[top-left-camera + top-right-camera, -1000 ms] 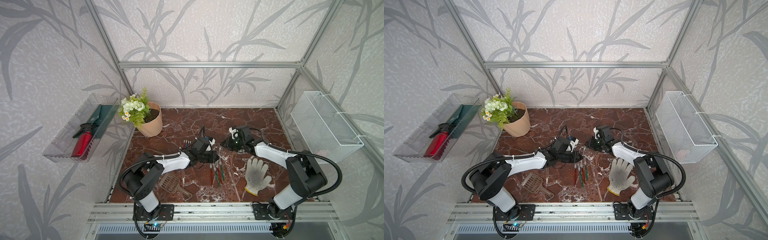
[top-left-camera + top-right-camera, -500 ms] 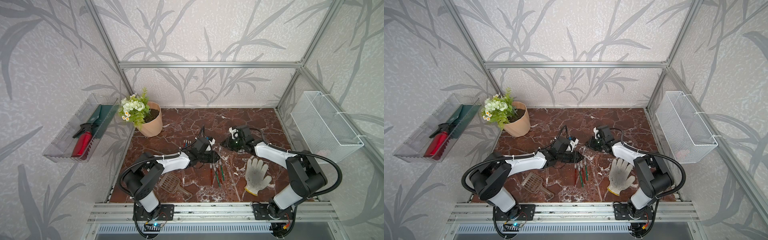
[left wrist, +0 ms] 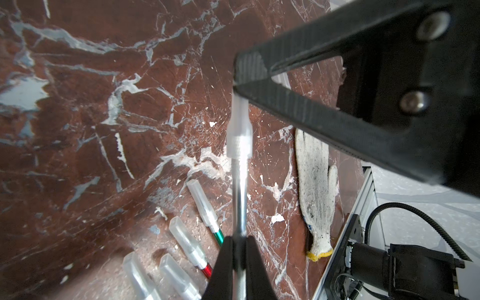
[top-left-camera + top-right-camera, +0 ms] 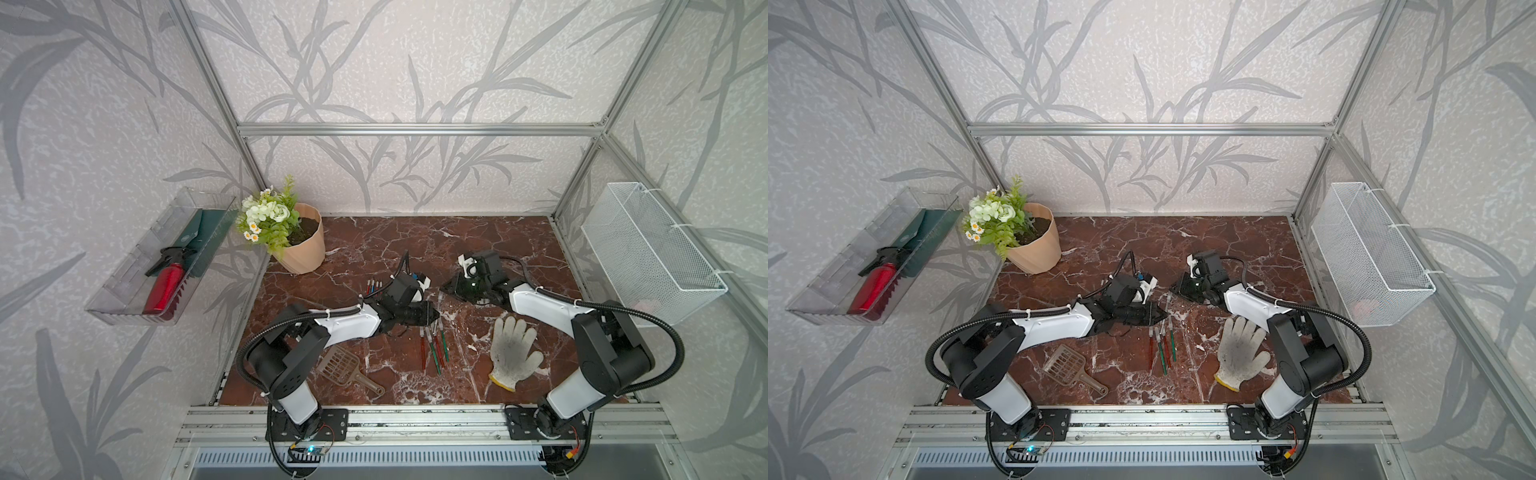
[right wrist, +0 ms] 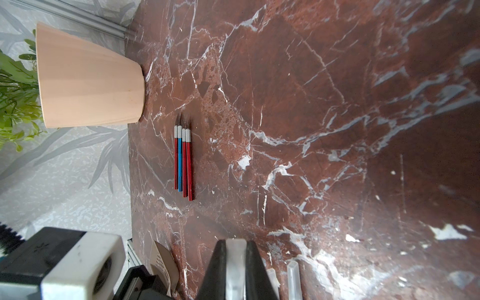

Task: Remove protective caps from carving knives
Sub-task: Remove the protective sleeve from the carving knife.

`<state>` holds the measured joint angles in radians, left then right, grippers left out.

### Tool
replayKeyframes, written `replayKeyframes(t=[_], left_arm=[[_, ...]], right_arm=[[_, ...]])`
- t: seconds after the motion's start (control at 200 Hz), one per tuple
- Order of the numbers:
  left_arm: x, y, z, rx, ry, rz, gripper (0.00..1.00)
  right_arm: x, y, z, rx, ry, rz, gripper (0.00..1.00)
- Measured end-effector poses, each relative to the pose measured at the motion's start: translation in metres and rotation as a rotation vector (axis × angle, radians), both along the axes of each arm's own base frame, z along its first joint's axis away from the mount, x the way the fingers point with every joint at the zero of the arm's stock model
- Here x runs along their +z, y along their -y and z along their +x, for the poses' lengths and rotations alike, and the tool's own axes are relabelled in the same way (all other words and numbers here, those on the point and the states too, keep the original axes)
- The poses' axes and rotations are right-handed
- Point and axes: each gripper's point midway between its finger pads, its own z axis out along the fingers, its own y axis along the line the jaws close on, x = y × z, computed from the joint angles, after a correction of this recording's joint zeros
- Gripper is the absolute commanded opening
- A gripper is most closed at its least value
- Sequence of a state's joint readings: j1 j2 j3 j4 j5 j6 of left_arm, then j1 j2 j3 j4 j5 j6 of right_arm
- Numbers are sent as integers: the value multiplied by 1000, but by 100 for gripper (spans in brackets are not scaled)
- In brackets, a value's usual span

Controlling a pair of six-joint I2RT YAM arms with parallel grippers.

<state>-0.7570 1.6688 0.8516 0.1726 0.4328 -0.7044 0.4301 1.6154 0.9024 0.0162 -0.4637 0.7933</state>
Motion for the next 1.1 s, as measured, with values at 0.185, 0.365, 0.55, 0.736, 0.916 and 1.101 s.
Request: replayKeyframes(t=[0.185, 0.365, 0.55, 0.736, 0.916, 1.101], left_arm=[[0, 0, 0, -2, 2, 1, 1], [0, 0, 0, -7, 8, 5, 0], [0, 0, 0, -10, 11, 5, 0], [1, 0, 1, -12, 19, 3, 0], [2, 1, 1, -13, 23, 0, 0], [3, 2, 2, -12, 31, -4, 0]], right_arm=[[0, 1, 1, -9, -2, -2, 9], [-1, 2, 2, -28, -8, -3, 9], [-1, 4, 4, -42, -17, 3, 9], [-1, 7, 6, -59, -26, 9, 9], [0, 9, 7, -63, -28, 13, 9], [0, 11, 8, -68, -29, 15, 9]])
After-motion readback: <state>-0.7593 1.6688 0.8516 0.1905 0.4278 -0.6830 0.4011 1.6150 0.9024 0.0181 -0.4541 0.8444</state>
